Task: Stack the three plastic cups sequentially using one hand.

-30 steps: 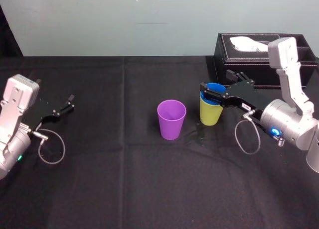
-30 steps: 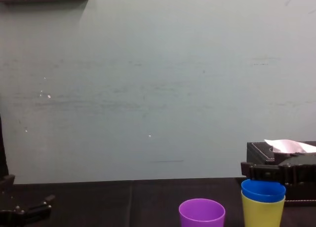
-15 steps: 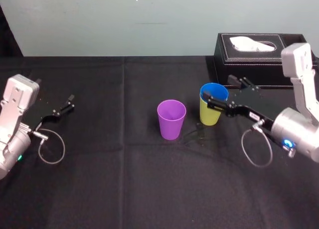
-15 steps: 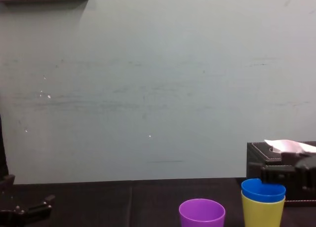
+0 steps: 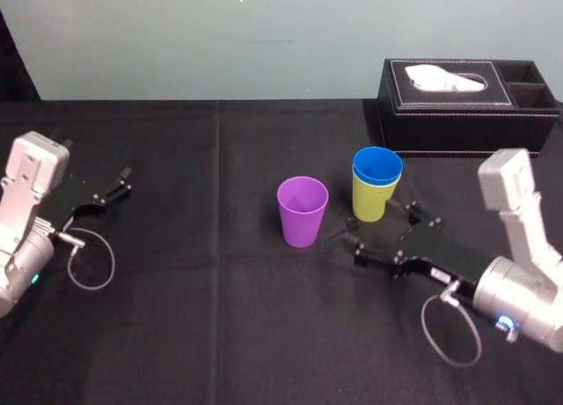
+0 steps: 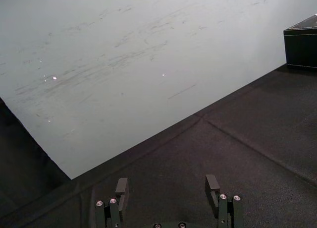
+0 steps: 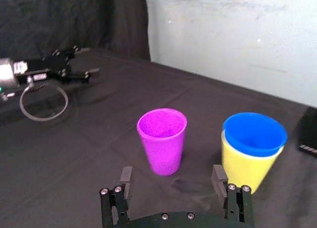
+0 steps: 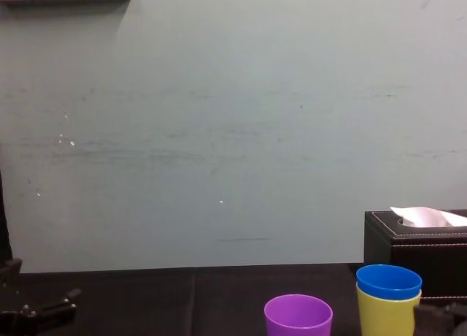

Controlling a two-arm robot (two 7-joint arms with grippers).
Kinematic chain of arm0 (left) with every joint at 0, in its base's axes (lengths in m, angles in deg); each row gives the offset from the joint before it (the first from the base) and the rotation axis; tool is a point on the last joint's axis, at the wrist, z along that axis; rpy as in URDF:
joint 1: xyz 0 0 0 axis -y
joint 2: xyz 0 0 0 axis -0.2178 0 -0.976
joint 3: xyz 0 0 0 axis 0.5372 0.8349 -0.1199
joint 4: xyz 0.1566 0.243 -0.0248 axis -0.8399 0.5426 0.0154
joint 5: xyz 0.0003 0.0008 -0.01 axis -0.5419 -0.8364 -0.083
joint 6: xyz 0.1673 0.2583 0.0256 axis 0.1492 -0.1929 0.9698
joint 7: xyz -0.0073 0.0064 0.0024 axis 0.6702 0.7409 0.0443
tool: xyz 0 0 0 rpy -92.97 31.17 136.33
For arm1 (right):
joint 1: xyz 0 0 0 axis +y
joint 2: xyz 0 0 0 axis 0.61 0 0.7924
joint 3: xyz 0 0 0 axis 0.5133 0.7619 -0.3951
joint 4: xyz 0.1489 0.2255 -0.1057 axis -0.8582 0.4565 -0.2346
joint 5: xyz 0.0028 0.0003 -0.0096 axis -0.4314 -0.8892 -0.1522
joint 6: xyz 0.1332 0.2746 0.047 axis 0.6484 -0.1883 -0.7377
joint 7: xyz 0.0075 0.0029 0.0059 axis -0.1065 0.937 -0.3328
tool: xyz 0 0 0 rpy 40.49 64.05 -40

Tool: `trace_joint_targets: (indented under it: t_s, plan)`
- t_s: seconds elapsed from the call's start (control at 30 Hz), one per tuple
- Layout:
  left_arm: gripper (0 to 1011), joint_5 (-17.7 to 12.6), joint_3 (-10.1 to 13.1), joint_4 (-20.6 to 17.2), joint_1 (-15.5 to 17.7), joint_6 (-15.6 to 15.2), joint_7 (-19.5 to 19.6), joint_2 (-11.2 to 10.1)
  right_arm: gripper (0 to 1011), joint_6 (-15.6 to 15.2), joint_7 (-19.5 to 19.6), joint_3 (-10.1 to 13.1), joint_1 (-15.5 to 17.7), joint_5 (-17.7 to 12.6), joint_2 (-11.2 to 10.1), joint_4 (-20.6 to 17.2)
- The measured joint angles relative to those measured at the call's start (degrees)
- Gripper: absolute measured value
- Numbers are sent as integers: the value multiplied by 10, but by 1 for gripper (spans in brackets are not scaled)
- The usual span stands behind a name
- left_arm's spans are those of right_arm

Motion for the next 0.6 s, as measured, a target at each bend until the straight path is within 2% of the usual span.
trace_joint_targets:
  t_s: [0.17,0.37,0.6]
  plan:
    - [1011,0,0,0,0,0,0,0,1004,12,1,-18,6,16,7,7]
    - [1011,0,0,0,0,0,0,0,1004,19,12,-38,-7,45,24,24]
    - [1011,0,0,0,0,0,0,0,1004,17,23,-49,-20,69,43,38]
